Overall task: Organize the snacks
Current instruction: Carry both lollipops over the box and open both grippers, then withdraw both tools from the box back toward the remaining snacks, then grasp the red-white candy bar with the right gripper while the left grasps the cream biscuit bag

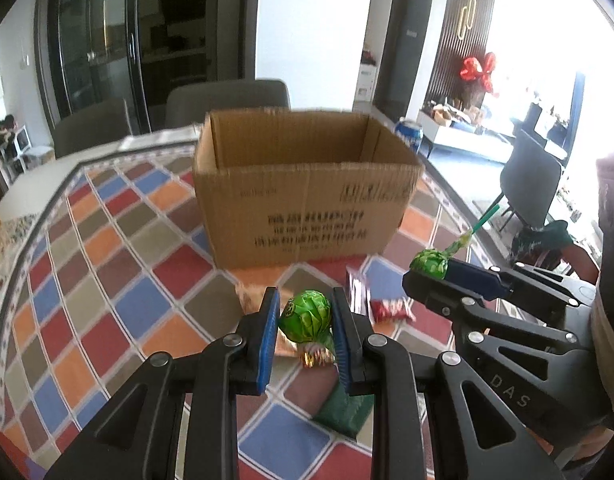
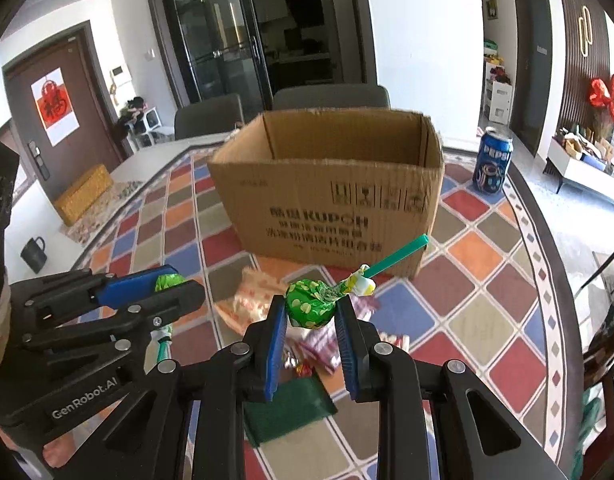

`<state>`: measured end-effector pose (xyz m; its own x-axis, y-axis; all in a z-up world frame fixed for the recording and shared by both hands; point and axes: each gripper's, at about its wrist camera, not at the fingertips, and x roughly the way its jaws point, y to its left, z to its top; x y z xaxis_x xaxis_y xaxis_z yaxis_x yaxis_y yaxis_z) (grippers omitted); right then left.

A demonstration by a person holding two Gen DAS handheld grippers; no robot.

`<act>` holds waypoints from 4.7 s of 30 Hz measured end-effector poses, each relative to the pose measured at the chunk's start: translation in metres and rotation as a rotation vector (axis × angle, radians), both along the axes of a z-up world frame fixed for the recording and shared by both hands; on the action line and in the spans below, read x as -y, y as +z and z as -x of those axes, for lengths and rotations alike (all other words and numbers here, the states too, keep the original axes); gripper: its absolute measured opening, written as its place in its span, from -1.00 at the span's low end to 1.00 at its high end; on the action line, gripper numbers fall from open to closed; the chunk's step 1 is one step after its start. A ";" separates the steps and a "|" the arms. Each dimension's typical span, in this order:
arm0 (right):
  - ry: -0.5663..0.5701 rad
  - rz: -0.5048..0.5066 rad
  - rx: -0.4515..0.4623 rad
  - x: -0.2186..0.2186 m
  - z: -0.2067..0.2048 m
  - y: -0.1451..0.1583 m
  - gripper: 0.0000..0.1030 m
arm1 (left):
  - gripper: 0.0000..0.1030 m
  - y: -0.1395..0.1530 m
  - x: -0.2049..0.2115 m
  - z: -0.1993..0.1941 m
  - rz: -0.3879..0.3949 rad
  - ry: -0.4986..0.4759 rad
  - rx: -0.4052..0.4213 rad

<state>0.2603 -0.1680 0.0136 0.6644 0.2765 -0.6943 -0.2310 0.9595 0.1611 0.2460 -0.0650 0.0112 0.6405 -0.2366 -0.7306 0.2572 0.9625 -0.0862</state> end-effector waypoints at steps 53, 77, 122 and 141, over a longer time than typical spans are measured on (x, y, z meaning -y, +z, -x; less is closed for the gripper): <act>-0.096 0.075 0.011 0.010 -0.168 0.038 0.06 | 0.09 0.036 -0.005 -0.176 -0.138 0.096 0.016; -0.068 0.054 0.016 -0.002 -0.093 0.035 0.06 | 0.23 0.033 -0.020 -0.090 -0.121 0.093 0.035; -0.131 0.132 -0.279 0.015 -0.060 -0.085 0.12 | 0.23 -0.112 -0.008 -0.060 -0.181 0.022 -0.294; -0.159 0.076 -0.366 0.022 -0.068 -0.119 0.21 | 0.23 -0.135 0.000 -0.085 -0.219 0.010 -0.314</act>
